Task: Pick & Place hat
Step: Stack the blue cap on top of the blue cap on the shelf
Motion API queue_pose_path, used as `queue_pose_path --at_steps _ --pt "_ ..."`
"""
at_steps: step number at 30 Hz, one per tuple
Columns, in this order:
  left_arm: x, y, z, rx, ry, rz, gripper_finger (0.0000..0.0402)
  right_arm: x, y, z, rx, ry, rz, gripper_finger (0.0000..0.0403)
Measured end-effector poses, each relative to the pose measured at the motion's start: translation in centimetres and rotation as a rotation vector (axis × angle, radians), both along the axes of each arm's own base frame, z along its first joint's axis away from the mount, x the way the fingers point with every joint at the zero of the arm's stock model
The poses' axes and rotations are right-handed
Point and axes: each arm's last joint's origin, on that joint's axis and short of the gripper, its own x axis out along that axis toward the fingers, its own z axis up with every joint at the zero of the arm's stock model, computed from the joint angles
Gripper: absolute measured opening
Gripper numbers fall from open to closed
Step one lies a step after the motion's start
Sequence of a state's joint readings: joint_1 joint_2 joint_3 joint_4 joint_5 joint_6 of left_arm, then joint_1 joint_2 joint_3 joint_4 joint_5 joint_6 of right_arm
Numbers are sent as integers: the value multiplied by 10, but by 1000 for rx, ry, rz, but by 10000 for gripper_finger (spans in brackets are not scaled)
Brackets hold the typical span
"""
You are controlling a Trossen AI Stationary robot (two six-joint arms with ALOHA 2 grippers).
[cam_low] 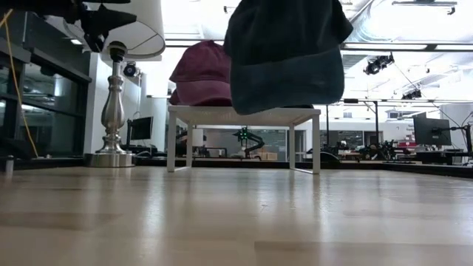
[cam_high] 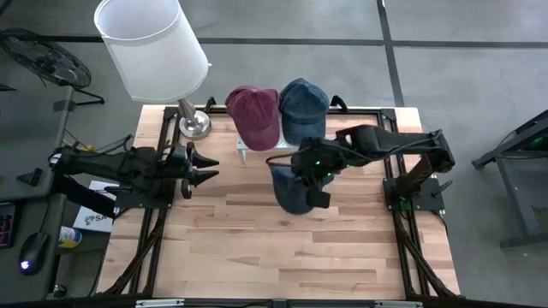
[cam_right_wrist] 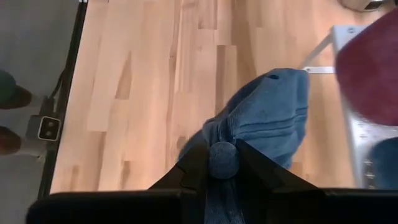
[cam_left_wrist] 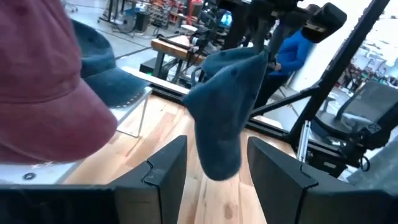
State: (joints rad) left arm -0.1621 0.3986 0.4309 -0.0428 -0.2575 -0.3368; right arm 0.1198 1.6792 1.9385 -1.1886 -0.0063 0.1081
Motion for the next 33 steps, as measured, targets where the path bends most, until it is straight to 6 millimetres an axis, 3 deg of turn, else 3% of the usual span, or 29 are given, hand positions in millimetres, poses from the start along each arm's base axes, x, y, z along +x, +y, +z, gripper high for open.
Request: queue_pose_path --at_steps 8,12,17,24,33 --pt "-17 6 -3 -7 12 44 167 -25 -12 24 -8 -79 -9 50" --pt "-22 7 -15 -22 -11 48 167 -38 -18 35 -7 -118 -7 50" --pt "-22 7 -38 -59 -11 48 167 -53 -27 46 -9 -161 -6 50" --pt "-19 7 -54 -70 -27 70 165 -63 -41 51 -15 -166 12 50" --pt "-15 7 -76 -133 27 84 129 -76 -64 68 -95 -196 24 50"
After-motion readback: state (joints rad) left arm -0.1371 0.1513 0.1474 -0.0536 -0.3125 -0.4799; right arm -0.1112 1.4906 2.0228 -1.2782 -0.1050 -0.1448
